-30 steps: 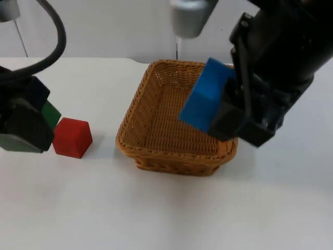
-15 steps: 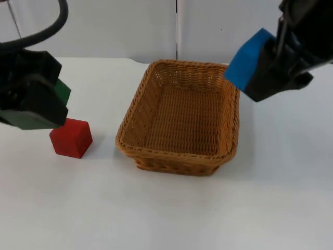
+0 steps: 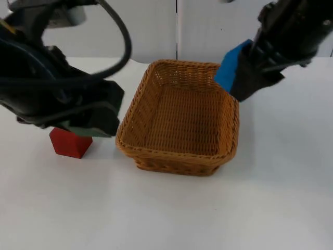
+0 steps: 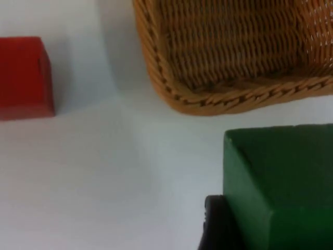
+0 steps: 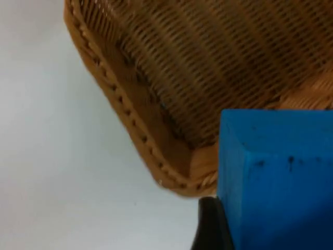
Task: Pick up one cube with each hand and place exactly two cubes into the same basket, leaving the remaining cube outside.
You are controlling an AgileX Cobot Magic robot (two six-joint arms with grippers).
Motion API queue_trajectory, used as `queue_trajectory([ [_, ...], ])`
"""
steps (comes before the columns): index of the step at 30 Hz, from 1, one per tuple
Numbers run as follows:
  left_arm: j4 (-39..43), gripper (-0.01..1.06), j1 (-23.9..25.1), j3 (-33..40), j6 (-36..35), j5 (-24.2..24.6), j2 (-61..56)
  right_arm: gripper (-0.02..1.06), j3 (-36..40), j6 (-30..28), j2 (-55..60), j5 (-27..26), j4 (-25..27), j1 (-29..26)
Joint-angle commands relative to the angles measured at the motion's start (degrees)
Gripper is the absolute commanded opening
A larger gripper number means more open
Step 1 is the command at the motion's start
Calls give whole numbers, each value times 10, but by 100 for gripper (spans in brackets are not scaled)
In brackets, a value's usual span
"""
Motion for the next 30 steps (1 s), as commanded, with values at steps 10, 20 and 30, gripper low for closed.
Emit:
queue_trajectory([
  [10,39,0,-12,-85,-3,-35,78,0,-193,9,147,64,1,-26],
  [20,53,0,-12,-175,16,-37,163,0,-341,13,271,67,-16,-33],
  [30,49,0,-27,-237,55,-63,265,0,-478,42,379,57,-27,-50],
])
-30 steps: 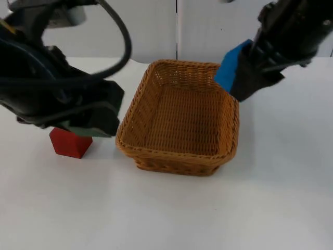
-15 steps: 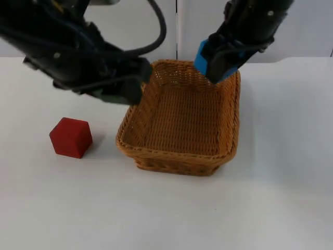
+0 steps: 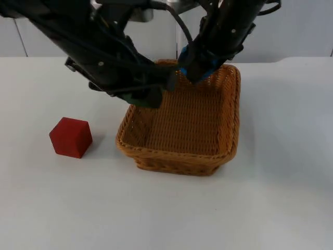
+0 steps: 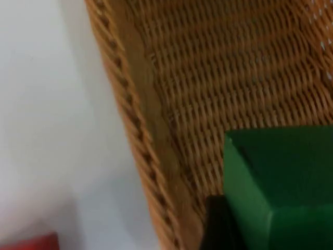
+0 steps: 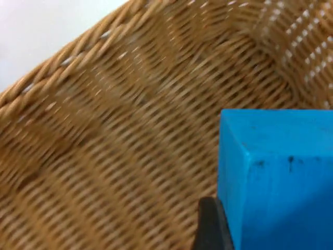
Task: Pick up one cube with each hand and place exactly two cubes into the same basket, leaving the remaining cube outside.
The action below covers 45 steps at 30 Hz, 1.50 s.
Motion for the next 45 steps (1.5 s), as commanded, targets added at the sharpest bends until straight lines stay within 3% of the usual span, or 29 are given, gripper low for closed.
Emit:
queue_trajectory([
  [1,1,0,-15,-23,21,-20,26,0,-29,25,17,-16,2,-16],
  [17,5,0,-29,-76,48,-61,142,0,-32,25,36,-104,29,-29],
  [45,9,0,-29,-77,49,-74,162,0,-32,12,93,-78,74,-27],
])
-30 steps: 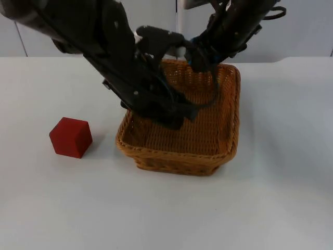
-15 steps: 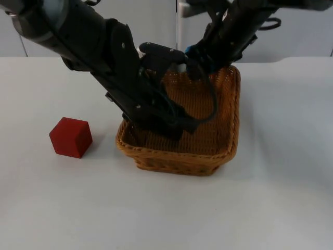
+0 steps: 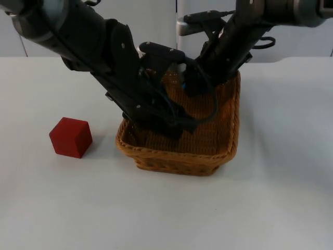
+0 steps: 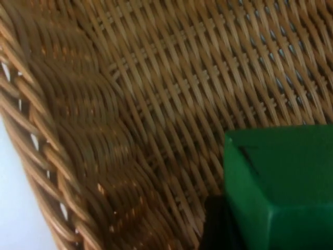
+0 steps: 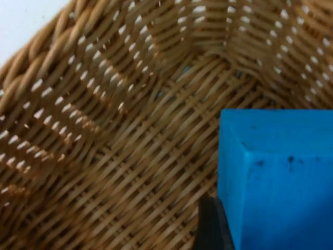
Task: Pick up one cube with each hand and place exactly two cubes into the same basket, leaving the remaining cube outside.
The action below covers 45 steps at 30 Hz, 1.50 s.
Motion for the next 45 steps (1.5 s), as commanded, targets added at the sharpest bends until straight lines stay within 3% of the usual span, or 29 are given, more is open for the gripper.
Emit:
queue_trajectory([
  [1,3,0,-3,-5,3,-5,-1,0,-3,-3,4,8,6,3],
  [15,20,0,-3,-5,3,9,21,1,-3,-3,4,14,5,3],
  [20,20,0,-3,-5,3,9,21,15,-3,-3,4,15,5,3],
  [21,20,0,-3,-5,3,10,21,25,-3,-3,4,15,5,3],
  [23,20,8,-3,-5,3,11,21,34,-3,-3,4,15,5,3],
  [25,18,24,-3,-5,3,11,21,44,-3,-3,4,15,5,3],
  [26,18,24,-3,-5,3,11,21,44,-3,-3,4,15,5,3],
  [32,12,86,-3,-5,3,11,21,65,-3,-3,4,15,5,3],
  [37,10,100,-3,-5,3,11,20,67,-3,-3,4,14,5,3],
  [45,10,101,-3,-5,0,15,6,67,-3,-3,-19,14,5,3],
])
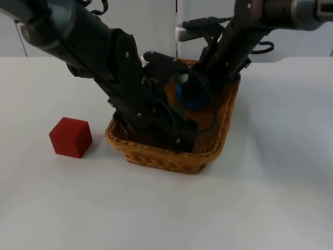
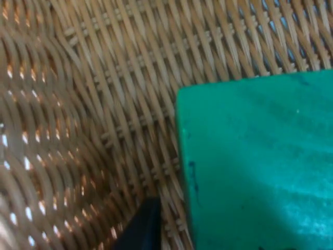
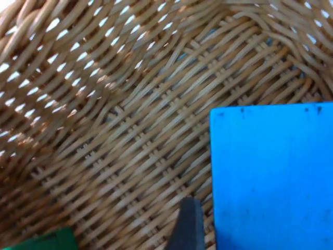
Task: Pick up one cube with each hand and place exactly two cubes into the same basket, leaving the remaining cube outside.
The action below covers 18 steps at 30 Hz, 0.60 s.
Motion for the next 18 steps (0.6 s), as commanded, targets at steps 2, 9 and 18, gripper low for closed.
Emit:
queue_trajectory([
  [2,-5,101,-1,-2,-3,8,-23,67,-2,-2,-32,5,-2,2],
  [9,-5,101,-1,-2,-3,15,-100,67,-2,-2,-101,23,-6,2],
  [18,7,101,0,-2,-3,43,-209,67,-2,-2,-198,65,-27,2],
])
